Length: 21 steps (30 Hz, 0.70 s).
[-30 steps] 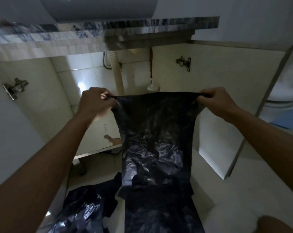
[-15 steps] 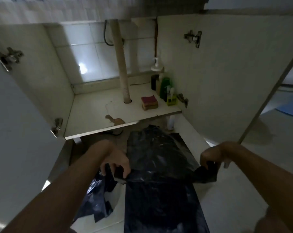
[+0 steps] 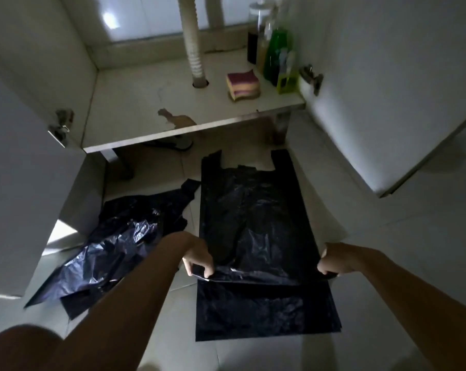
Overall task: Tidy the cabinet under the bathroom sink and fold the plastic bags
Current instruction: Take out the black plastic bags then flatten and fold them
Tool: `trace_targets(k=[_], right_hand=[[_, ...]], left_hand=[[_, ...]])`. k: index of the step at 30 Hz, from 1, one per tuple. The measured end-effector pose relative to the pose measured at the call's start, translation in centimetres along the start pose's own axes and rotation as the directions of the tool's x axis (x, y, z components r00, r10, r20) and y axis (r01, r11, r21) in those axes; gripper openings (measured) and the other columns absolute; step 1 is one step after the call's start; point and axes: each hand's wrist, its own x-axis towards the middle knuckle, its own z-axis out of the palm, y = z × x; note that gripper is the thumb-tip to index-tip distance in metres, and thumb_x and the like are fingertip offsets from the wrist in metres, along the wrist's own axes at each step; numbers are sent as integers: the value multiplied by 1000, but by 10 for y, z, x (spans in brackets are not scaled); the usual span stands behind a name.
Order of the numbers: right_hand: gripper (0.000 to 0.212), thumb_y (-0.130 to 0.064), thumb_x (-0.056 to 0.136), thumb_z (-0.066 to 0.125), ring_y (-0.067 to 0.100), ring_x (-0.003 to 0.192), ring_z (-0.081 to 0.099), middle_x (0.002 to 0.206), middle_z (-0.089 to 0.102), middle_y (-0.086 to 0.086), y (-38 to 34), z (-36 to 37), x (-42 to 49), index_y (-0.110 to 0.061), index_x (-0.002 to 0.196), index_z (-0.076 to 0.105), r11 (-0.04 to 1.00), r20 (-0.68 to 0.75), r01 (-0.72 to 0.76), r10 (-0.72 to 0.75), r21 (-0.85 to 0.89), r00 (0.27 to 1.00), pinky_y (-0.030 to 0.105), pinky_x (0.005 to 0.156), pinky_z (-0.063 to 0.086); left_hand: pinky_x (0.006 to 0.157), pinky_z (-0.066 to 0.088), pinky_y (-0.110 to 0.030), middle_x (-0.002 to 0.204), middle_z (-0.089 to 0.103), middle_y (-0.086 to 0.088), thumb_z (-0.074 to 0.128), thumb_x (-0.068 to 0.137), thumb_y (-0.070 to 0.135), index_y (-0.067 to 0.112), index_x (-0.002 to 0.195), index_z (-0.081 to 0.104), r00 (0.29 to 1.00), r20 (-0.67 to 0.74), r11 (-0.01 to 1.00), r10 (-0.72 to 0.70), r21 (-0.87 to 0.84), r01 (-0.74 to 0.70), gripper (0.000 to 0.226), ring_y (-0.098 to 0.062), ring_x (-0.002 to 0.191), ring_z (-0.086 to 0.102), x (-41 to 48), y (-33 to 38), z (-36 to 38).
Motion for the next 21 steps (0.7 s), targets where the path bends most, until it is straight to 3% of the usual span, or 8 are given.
trace_targets(k=[4,6,9,15,19,21], right_hand=[[32,-16,86,56,16,51,41,60,42,3,5,14,8,-16,59,38,1000,-9,1,-1,-23,1000,23,50,32],[32,-19,83,56,17,49,36,56,37,1,8,18,11,-18,57,37,999,-24,7,-9,-47,1000,26,54,28],[21,-27,80,56,20,59,46,65,48,3,12,23,14,-17,64,45,994,-34,-7,3,-109,999,29,61,34],[16,-28,80,58,19,60,57,68,59,5,20,29,23,-16,69,54,992,7,-18,19,-124,1000,25,61,42],[14,-18,87,67,18,66,61,72,61,4,24,38,40,-8,96,62,999,94,-16,13,37,996,18,51,47],[18,-16,89,65,26,85,67,78,64,5,22,34,49,-4,102,69,996,139,-20,8,82,990,22,60,52]], left_hand=[[35,39,-8,104,62,-3,68,86,25,9,120,67,1000,1,1000,25,12,-25,37,-23,111,67,15,-2,12],[34,37,-7,110,62,-7,65,90,24,8,123,66,999,17,999,41,33,-42,36,-24,114,65,21,1,17],[34,37,-8,119,62,-7,64,91,25,9,125,64,999,35,998,41,52,-43,38,-24,115,65,28,3,23],[33,41,-12,126,59,-10,67,90,21,6,129,60,995,95,1000,9,-11,-8,43,-26,111,67,41,3,39],[35,46,-17,138,51,-11,64,95,23,6,138,52,978,200,997,-61,-34,69,48,-28,118,63,44,5,45],[44,52,-25,137,55,-9,63,95,32,8,140,50,954,270,991,-130,15,131,52,-28,121,61,45,5,41]])
